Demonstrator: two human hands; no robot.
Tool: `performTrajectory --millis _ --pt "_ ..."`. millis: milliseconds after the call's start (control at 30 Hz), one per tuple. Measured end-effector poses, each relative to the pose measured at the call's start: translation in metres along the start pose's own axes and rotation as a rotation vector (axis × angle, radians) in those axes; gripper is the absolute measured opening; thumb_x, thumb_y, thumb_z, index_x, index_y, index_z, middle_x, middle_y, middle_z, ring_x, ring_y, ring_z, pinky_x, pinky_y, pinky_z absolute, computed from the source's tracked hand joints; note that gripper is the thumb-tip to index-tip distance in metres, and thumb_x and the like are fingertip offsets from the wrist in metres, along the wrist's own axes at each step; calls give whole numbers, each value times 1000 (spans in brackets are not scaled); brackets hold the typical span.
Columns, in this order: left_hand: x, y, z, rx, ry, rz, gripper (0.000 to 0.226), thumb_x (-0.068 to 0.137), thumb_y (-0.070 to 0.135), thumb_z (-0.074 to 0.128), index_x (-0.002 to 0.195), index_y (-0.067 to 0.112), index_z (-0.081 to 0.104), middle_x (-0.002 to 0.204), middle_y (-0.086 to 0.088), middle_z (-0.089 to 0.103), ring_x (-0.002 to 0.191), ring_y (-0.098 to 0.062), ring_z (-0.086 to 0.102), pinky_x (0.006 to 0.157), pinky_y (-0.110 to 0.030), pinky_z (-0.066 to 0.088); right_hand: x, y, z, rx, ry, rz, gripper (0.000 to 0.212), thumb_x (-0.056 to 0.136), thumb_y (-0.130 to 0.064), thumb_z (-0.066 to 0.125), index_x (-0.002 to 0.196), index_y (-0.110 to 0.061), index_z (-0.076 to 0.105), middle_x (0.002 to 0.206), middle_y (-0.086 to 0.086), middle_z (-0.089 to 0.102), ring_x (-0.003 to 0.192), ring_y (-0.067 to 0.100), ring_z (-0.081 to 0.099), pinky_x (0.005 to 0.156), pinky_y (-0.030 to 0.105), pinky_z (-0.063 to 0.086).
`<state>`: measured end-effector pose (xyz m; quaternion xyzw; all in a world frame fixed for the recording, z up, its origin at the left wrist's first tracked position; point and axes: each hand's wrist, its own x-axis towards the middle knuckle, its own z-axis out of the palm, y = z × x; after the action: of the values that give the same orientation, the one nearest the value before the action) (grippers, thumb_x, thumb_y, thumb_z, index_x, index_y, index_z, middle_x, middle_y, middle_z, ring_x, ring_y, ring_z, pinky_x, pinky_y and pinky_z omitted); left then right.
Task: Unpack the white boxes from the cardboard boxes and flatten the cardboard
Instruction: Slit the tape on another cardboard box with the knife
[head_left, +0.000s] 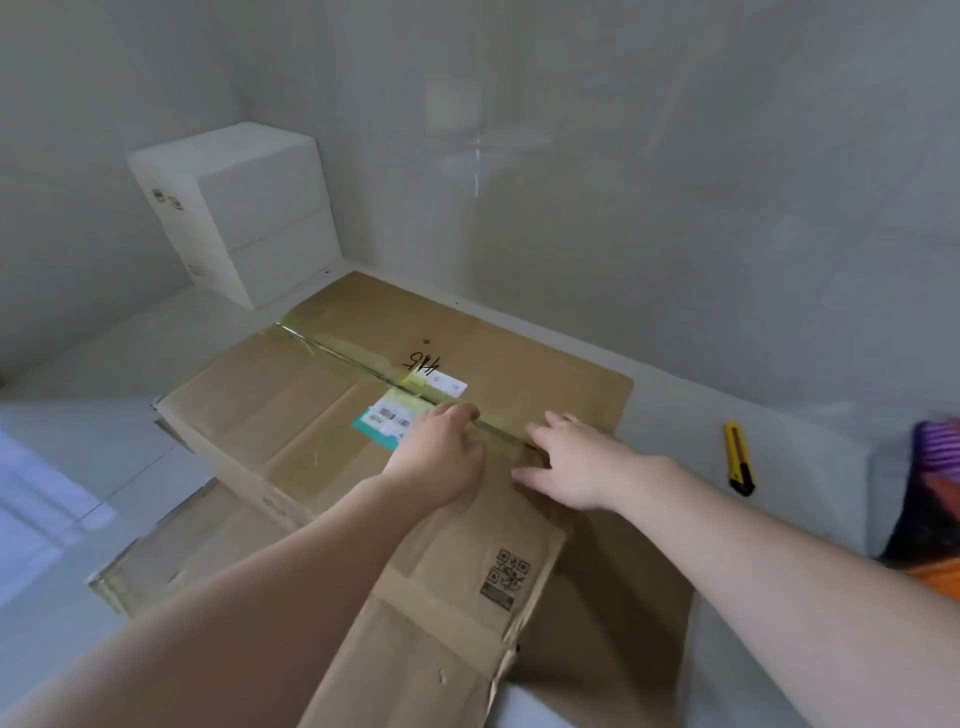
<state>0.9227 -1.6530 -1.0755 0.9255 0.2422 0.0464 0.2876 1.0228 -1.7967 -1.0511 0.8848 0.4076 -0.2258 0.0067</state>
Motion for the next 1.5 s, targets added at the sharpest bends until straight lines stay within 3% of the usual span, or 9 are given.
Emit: performTrajectory --millis 167,400,700,767,833,1033,1233,1433,1500 --pt "9 54 44 96 -77 173 44 88 26 50 131 16 51 135 -2 51 126 -24 43 105 -33 35 -18 81 -7 28 92 119 71 93 -56 43 150 -19 23 160 9 11 146 24 15 116 40 23" --pt "35 112 96 261 -118 308 54 93 33 48 144 19 34 149 2 34 138 -21 27 115 -31 20 -14 225 25 115 175 389 43 96 -38 46 129 -10 51 134 14 50 122 31 49 95 35 43" --pt "89 140 123 423 -130 359 58 89 26 55 143 16 35 150 -4 30 140 -23 23 117 -34 17 24 330 87 369 258 650 25 90 -11 50 114 -5 54 114 20 53 98 36 56 69 30 39" --pt "91 138 125 426 -120 361 60 87 24 57 142 14 36 149 -5 32 138 -24 24 116 -34 18 32 342 96 438 283 703 10 90 -15 53 95 -7 54 110 20 55 90 36 54 65 29 35" --pt "91 135 128 435 -102 362 62 86 24 57 143 15 34 148 -3 32 137 -22 25 115 -33 19 44 347 105 475 296 720 17 90 -22 57 83 -9 48 107 20 57 86 35 53 64 30 34" --pt "95 125 132 356 -55 359 64 84 21 58 143 16 33 145 0 38 133 -20 31 113 -33 25 74 340 123 499 332 749 43 91 -37 58 118 -4 51 115 20 52 105 37 54 79 36 44" --pt "95 122 135 344 -16 396 60 83 18 58 140 15 38 142 -1 41 130 -20 33 111 -31 25 92 340 123 540 388 838 36 89 -18 58 118 -1 48 122 22 47 111 40 51 89 39 44" --pt "96 120 136 330 0 410 58 82 16 58 138 14 40 141 0 42 130 -19 33 111 -28 24 93 340 121 575 397 882 30 83 -6 52 112 -1 45 111 21 58 105 39 57 77 35 44" --pt "96 119 136 310 -3 412 57 81 14 58 136 14 42 140 0 43 129 -19 35 112 -29 25 89 337 119 604 451 859 27 83 -3 51 109 -1 44 98 19 57 93 38 56 71 35 41"
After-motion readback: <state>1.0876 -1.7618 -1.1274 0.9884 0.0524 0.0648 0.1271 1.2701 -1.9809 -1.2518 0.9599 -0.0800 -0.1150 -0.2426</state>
